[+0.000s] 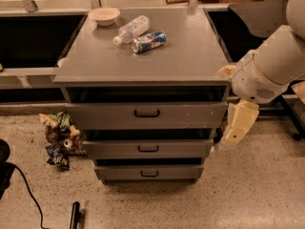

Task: Open top drawer

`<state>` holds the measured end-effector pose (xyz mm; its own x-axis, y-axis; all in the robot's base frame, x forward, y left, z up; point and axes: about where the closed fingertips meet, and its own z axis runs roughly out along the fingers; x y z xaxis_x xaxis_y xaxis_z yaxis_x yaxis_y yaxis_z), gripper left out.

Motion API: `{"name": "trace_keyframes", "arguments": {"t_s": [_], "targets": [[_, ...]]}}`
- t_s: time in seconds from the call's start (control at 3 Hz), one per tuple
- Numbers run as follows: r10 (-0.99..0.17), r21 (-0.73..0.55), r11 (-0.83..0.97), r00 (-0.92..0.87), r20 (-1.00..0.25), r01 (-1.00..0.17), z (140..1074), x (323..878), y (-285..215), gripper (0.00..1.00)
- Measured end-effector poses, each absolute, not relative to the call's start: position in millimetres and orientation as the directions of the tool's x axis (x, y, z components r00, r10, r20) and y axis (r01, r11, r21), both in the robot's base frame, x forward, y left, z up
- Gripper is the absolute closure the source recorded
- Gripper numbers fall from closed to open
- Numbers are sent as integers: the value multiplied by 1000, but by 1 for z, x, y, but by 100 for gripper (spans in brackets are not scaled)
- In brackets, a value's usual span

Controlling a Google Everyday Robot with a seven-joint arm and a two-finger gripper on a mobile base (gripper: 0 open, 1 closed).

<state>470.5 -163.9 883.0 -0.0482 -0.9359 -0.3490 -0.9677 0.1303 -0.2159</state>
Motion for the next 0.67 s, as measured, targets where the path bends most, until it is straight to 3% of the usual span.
{"name": "trace_keyframes", "arguments": {"t_s": [0.67], "targets": [[-943,-225,114,-34,-331,-968,860,474,-163,0]]}}
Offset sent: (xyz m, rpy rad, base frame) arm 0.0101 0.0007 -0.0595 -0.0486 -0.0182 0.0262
